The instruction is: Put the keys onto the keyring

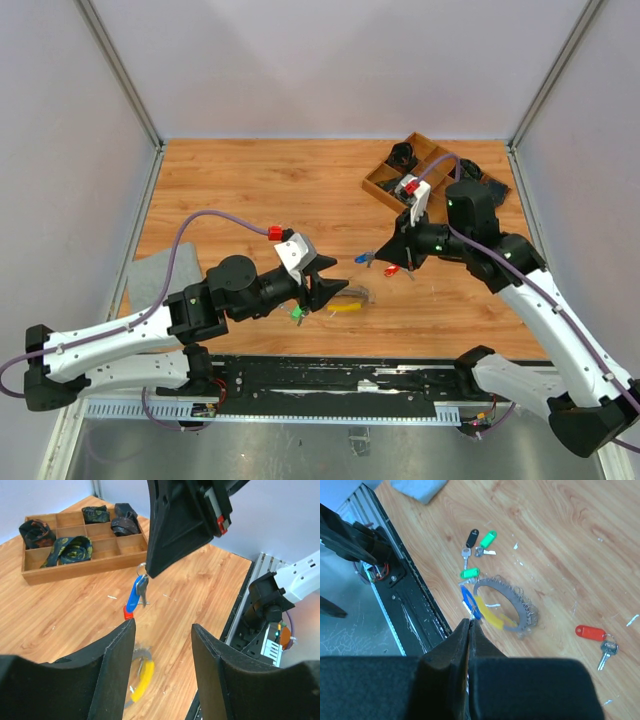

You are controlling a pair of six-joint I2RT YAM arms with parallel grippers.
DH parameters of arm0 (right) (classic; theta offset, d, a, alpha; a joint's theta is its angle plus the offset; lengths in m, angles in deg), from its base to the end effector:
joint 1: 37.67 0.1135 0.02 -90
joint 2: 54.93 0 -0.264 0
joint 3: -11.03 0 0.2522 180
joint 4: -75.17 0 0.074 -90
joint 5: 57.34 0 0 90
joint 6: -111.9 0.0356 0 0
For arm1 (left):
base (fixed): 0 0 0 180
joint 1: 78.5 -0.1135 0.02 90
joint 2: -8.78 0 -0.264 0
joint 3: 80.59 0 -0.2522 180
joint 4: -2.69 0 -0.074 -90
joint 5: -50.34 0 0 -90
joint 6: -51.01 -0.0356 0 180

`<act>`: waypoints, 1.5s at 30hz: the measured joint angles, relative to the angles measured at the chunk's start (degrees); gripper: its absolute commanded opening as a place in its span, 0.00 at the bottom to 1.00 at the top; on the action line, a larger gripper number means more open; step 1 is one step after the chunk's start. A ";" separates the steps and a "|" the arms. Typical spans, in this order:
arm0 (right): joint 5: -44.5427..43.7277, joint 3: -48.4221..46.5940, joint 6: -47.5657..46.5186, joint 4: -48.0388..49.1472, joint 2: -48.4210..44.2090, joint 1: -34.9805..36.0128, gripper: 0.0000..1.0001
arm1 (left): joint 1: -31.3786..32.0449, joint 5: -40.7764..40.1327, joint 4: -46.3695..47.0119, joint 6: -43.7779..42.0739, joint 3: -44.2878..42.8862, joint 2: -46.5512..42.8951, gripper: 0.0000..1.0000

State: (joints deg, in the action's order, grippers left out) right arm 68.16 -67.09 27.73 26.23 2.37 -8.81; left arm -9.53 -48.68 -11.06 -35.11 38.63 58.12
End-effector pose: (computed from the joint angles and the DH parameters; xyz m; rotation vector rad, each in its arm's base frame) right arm 0.1686 0.1165 0.3768 -0.8050 1.9554 1.0056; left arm 0.0785 -0.1886 0.3594 0.7937 1.4795 -0.8485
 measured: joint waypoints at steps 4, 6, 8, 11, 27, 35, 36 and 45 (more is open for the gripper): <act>-0.11 -3.15 0.37 -0.76 -0.76 0.00 0.01 | 0.00 1.07 1.46 0.02 0.55 0.11 0.55; -0.63 -4.63 0.46 -1.16 -0.98 0.00 0.01 | 0.00 1.11 1.92 0.04 0.68 0.20 0.55; -1.27 -5.46 0.44 -1.33 -1.18 0.00 0.00 | 0.00 0.83 2.34 0.26 1.01 0.20 0.55; -1.97 -5.40 0.44 -2.10 -1.42 0.00 0.00 | 0.00 -0.76 2.97 1.16 2.43 -0.63 0.54; -15.74 2.12 0.07 -10.99 3.56 0.02 0.01 | -4.61 -5.25 0.94 8.66 4.02 2.89 0.52; -22.62 3.54 0.13 -19.26 14.82 1.60 0.02 | -6.36 -2.89 -0.50 10.58 5.57 5.57 0.52; -23.39 3.52 0.22 -19.63 16.37 2.01 0.02 | -6.49 -2.73 -0.52 10.58 5.57 5.57 0.52; -37.05 2.64 1.33 -20.11 37.83 4.09 0.41 | -6.99 -2.45 -1.92 10.32 5.35 5.20 0.53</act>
State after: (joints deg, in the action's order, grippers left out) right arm 31.12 -64.44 29.06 6.13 40.20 -4.72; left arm -16.52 -51.12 -12.98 -24.80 43.98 63.33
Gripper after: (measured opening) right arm 0.289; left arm 0.521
